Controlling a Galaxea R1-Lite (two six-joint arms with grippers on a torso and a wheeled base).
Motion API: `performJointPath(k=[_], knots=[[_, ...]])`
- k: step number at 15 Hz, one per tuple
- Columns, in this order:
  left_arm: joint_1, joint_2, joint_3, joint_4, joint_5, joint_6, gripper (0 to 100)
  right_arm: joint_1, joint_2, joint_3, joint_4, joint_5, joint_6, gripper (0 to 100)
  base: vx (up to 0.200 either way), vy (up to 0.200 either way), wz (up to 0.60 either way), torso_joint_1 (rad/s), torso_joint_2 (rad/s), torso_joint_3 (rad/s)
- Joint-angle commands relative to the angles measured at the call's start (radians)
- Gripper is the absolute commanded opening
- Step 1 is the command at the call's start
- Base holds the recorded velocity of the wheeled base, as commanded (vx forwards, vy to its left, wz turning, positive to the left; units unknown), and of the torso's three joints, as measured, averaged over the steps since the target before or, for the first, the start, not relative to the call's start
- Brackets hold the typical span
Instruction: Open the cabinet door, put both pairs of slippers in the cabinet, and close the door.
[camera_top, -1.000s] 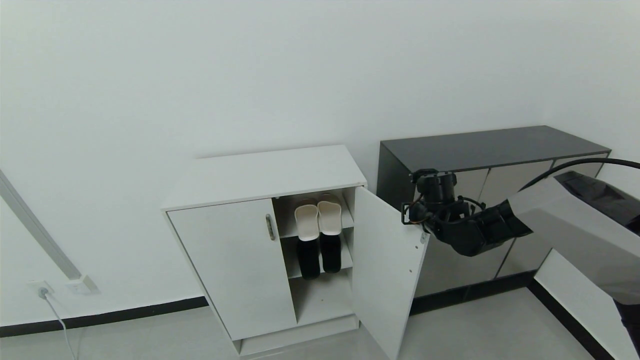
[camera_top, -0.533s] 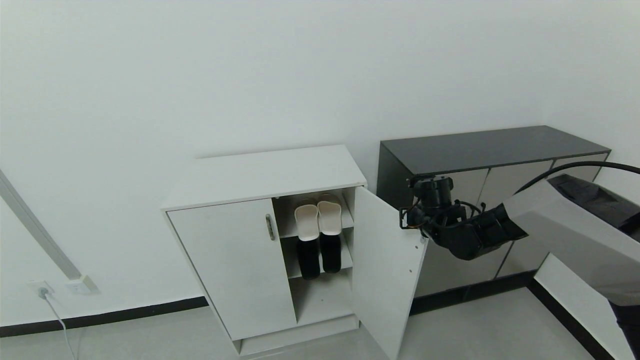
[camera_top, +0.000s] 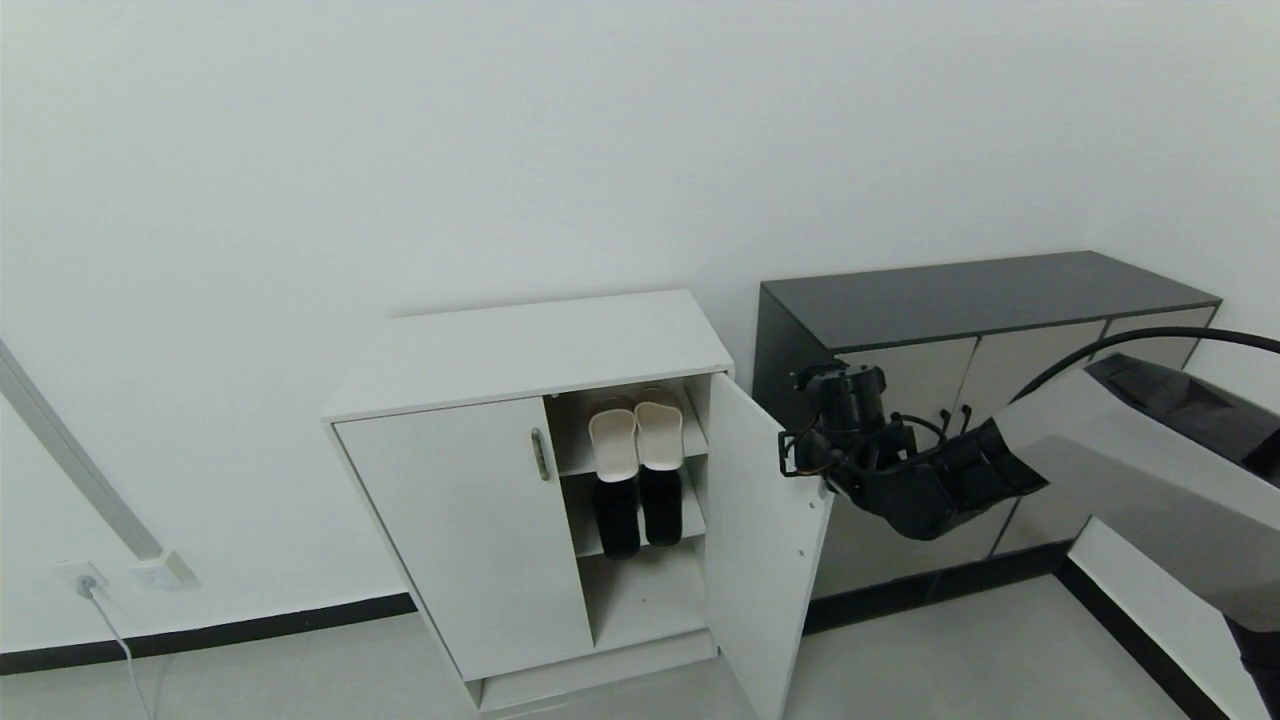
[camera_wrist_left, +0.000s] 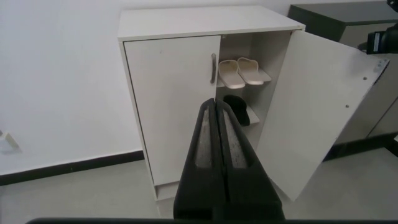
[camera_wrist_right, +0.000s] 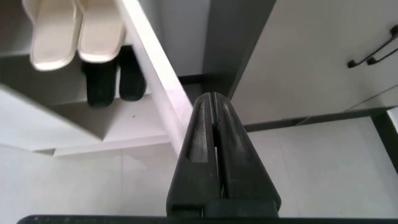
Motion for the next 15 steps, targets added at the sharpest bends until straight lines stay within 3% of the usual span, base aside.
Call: performJointPath(k=[1,6,12,15], knots=[[0.0,0.001,0.0,0.0,0.0,0.0,0,0.037,-0.033,0.029,-0.001,-0.001,0.0,0,0.0,0.0,0.0,0.0,0.0,0.0],[0.0,0.001,0.0,0.0,0.002,0.0,0,0.146,-0.087,0.071,-0.001,-0.001,0.034,0,0.0,0.0,0.0,0.0,0.0,0.0],[0.0,0.001,0.0,0.0,0.002,0.0,0,0.19,-0.138,0.13,-0.005,0.002,0.032,0,0.0,0.0,0.0,0.0,0.0,0.0],[0.0,0.001,0.0,0.0,0.0,0.0,0,0.196,-0.19,0.189,-0.015,0.068,0.012,0,0.0,0.0,0.0,0.0,0.0,0.0]])
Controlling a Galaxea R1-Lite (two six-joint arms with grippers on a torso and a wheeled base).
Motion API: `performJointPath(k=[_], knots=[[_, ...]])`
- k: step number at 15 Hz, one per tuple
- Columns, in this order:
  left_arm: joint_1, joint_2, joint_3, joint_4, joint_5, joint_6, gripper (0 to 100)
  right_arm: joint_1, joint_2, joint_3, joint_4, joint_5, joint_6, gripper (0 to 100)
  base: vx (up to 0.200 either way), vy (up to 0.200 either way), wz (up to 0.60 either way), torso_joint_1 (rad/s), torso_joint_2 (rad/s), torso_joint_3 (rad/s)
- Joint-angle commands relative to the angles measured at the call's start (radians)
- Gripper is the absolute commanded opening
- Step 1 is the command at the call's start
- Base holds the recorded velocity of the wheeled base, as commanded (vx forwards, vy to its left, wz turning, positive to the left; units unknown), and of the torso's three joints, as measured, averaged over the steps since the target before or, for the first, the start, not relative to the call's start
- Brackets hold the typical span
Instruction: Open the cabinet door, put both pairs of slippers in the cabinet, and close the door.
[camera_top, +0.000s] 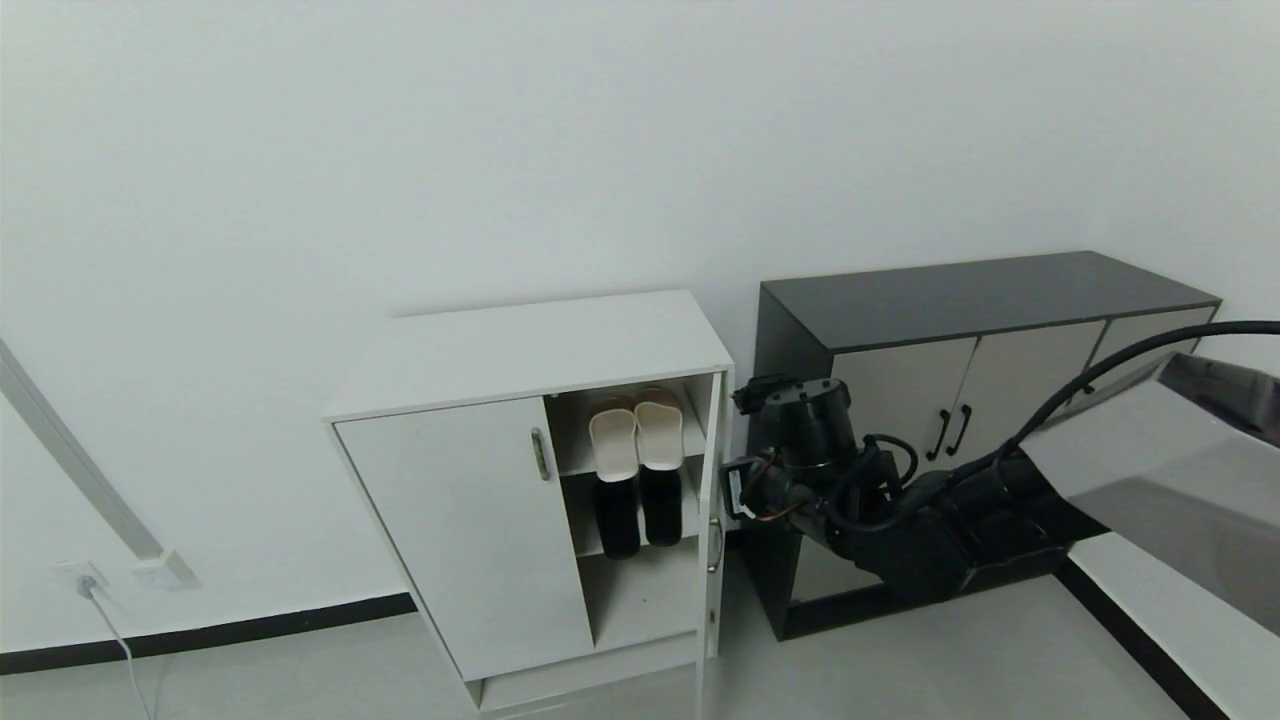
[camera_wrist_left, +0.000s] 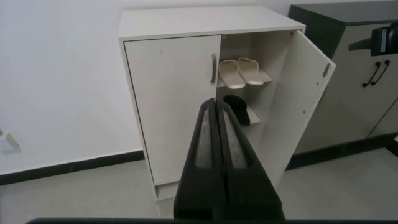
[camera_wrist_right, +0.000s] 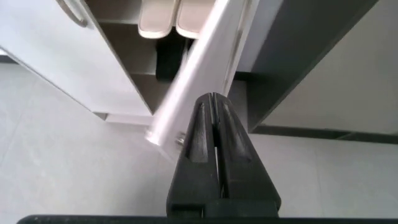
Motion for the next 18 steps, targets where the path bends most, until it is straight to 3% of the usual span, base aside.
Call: performJointPath(k=[1,7,11,18], knots=[[0.0,0.001,0.0,0.0,0.001,0.0,0,0.0,-0.044,0.032,-0.002,0.01,-0.01,0,0.0,0.0,0.0,0.0,0.0,0.0],[0.0,0.001,-0.001,0.0,-0.001,0.0,0,-0.002,-0.063,0.062,-0.012,0.013,-0.016,0,0.0,0.0,0.0,0.0,0.0,0.0],[0.0,0.001,-0.001,0.0,-0.001,0.0,0,-0.008,-0.073,0.09,-0.016,0.014,-0.016,0,0.0,0.0,0.6,0.0,0.0,0.005],[0.0,0.001,-0.001,0.0,0.001,-0.002,0,-0.032,-0.127,0.2,-0.095,0.028,-0.039,0,0.0,0.0,0.0,0.0,0.0,0.0]])
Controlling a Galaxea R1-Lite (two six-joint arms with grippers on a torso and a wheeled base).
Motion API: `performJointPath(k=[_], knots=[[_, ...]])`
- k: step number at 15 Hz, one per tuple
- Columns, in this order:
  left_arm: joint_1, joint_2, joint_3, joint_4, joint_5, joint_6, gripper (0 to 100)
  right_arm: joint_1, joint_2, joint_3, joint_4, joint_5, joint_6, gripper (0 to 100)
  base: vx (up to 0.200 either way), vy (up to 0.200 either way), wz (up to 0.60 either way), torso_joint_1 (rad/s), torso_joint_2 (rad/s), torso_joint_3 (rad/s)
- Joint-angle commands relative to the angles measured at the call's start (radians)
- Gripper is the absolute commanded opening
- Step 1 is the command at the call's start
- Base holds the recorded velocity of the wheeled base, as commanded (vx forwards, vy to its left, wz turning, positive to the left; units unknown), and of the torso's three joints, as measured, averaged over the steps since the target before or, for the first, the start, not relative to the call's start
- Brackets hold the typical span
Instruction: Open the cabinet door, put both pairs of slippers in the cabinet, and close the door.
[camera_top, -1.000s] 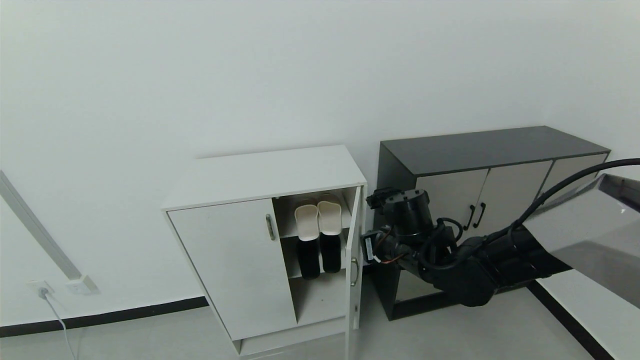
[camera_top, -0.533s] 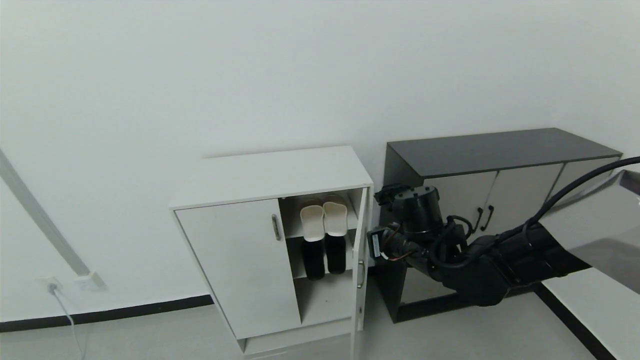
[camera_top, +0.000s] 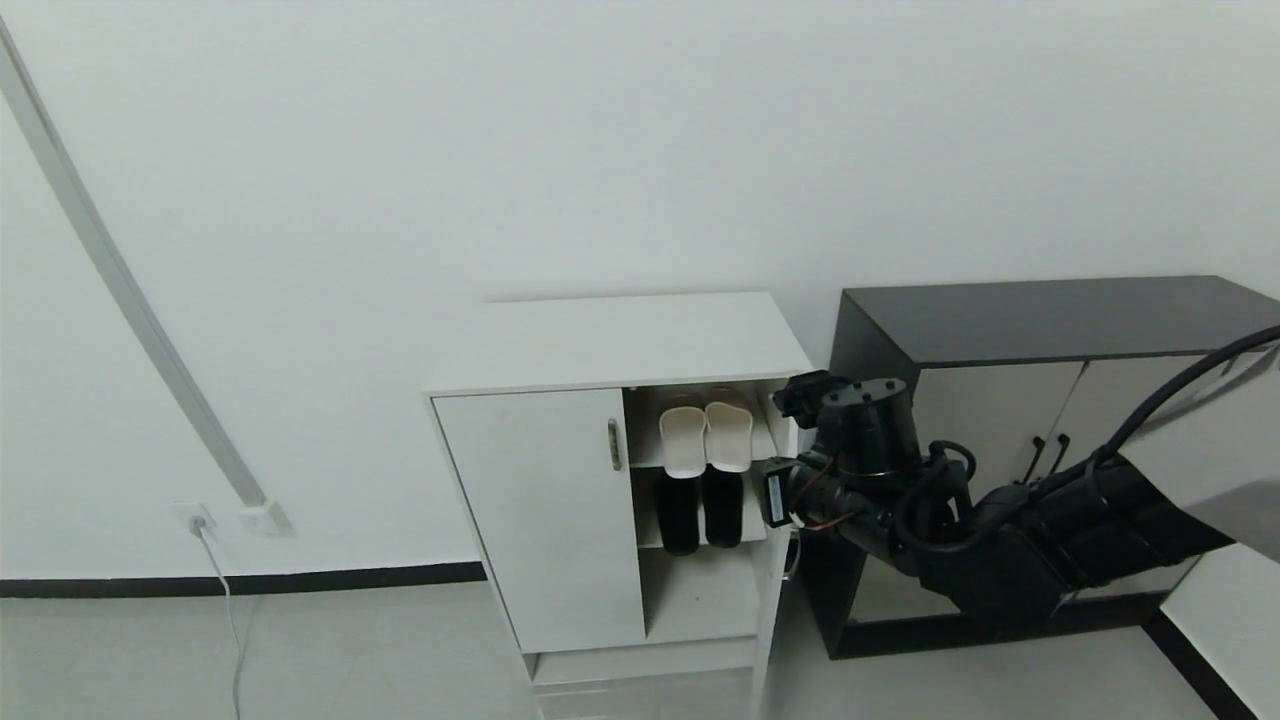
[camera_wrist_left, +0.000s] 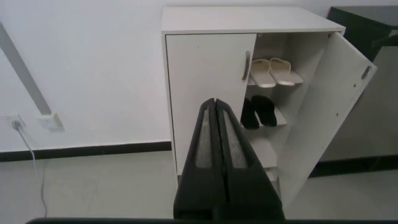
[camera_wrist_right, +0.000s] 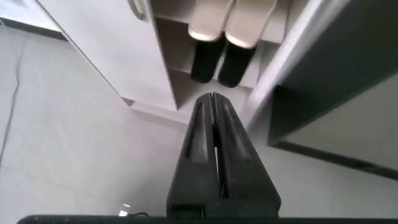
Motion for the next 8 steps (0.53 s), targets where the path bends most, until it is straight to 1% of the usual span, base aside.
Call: performJointPath(k=[1,5,8], knots=[[0.0,0.001,0.0,0.0,0.0,0.0,0,-0.001,-0.011,0.012,0.001,0.0,0.0,0,0.0,0.0,0.0,0.0,0.0,0.0],[0.0,0.001,-0.001,0.0,0.0,0.0,0,-0.002,-0.036,0.051,0.001,-0.006,-0.002,0,0.0,0.0,0.0,0.0,0.0,0.0],[0.0,0.001,-0.001,0.0,0.0,-0.002,0,-0.01,-0.051,0.107,-0.019,-0.008,0.001,0,0.2,0.0,0.0,-0.002,0.0,0.007]])
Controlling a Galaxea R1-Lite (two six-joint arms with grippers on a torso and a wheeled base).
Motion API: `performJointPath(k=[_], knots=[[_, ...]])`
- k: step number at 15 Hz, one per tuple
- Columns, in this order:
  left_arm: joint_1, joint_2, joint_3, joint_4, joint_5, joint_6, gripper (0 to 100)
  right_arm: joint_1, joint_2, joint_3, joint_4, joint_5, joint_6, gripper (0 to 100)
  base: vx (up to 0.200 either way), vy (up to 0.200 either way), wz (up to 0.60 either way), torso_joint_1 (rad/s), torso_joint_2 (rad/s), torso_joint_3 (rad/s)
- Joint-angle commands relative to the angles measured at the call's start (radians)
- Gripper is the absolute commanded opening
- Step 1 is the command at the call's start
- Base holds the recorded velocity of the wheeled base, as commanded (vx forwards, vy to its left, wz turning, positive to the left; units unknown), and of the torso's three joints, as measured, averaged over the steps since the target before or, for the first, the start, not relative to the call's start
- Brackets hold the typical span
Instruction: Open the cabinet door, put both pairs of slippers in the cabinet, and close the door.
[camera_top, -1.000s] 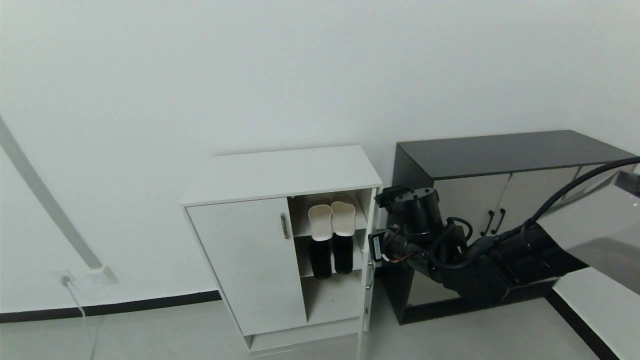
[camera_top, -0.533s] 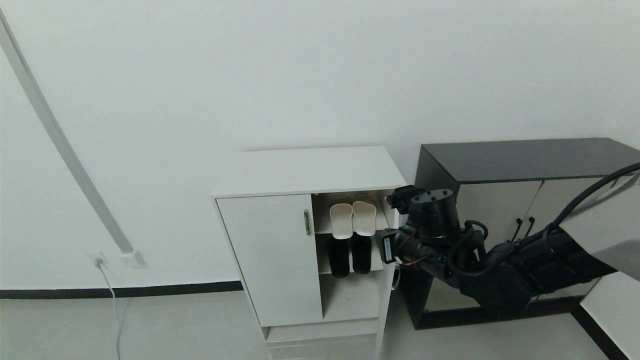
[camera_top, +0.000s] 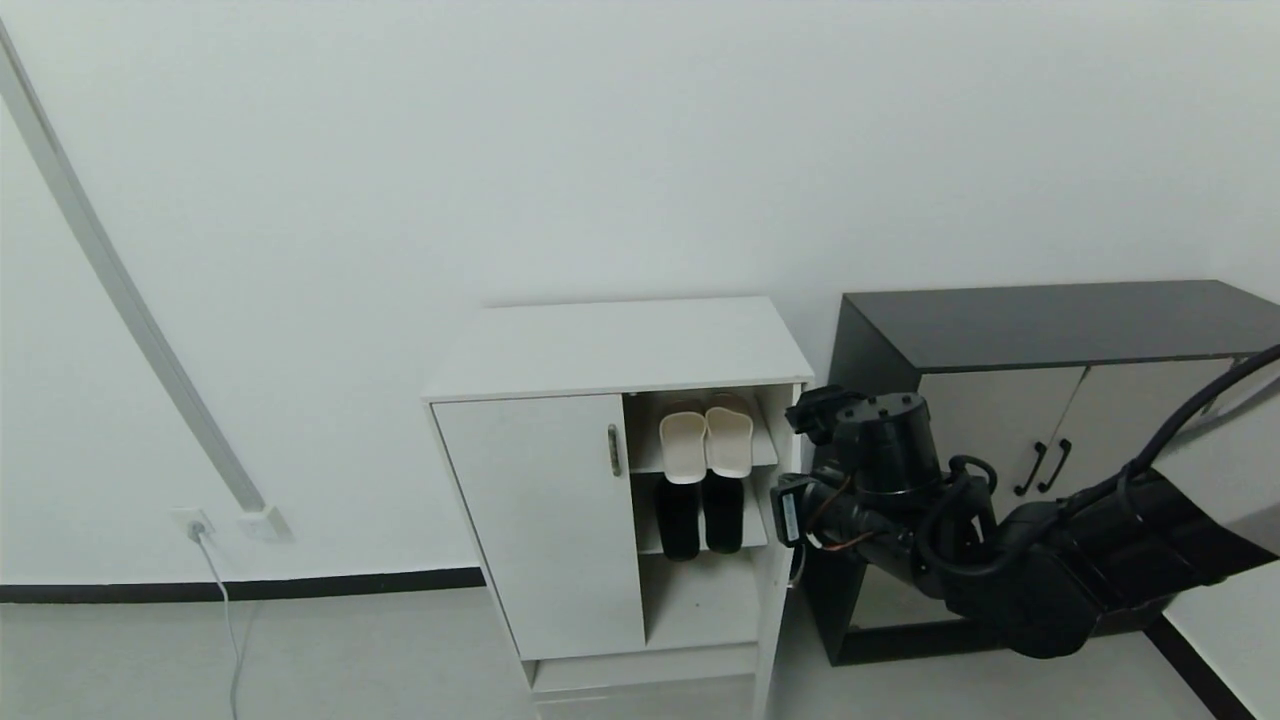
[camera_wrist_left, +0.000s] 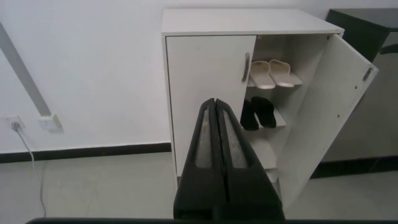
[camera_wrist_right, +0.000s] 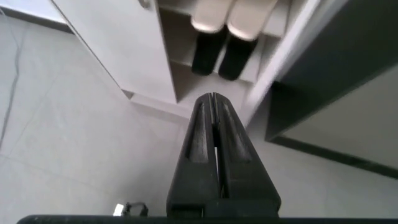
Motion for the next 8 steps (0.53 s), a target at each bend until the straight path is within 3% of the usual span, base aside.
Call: performJointPath(k=[1,8], knots=[[0.0,0.001,-0.001,0.001,0.001,-0.001,0,-0.007,-0.01,0.041,-0.026,-0.001,-0.001,0,0.0,0.0,0.0,0.0,0.0,0.0],[0.0,0.001,0.001,0.001,0.001,-0.001,0,-0.035,0.029,0.117,-0.084,0.001,-0.023,0,0.0,0.0,0.0,0.0,0.0,0.0]])
